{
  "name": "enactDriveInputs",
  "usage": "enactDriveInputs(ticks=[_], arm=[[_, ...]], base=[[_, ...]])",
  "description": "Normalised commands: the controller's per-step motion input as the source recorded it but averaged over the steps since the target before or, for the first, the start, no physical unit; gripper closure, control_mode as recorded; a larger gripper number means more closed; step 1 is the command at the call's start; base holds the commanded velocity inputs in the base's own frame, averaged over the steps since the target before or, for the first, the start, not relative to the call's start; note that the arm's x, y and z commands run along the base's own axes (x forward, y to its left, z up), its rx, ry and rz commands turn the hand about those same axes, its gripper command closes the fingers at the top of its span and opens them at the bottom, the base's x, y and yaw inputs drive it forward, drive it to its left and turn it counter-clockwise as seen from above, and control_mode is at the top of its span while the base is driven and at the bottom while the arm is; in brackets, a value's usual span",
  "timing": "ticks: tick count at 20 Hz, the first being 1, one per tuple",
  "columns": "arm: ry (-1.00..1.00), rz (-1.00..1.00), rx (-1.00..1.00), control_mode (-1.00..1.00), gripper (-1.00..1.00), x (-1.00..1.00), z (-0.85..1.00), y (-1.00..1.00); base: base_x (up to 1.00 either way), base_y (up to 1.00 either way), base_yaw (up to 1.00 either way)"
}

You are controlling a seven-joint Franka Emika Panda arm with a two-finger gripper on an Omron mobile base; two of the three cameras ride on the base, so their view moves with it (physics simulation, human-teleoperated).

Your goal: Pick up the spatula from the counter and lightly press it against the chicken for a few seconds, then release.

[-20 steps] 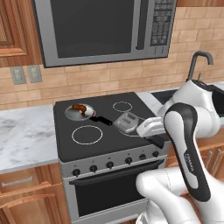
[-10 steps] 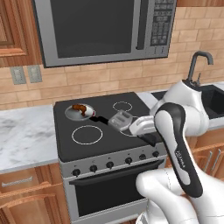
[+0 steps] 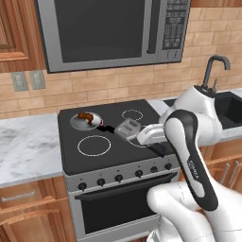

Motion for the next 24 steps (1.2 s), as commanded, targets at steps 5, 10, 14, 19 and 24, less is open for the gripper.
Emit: enactDriveInputs(ticks=[5,10,14,19,24], arm=[[0.02,0.00,0.06,-1.00,1.00,0.04,0.00,0.03],[0.02,0.01,0.06,-1.00,1.00,0.05,0.00,0.01],[0.04,0.00,0.04,-1.00,1.00,0.10,0.00,0.00],[0.06,0.00,0.00,-1.00,1.00,0.18,0.00,0.03],[0.06,0.00,0.00,-1.00,1.00,0.20,-0.01,0.05]], base=[[0.00,0.00,0.00],[0.00,0.00,0.00],[0.00,0.00,0.00],[0.00,0.00,0.00],[0.00,0.00,0.00]])
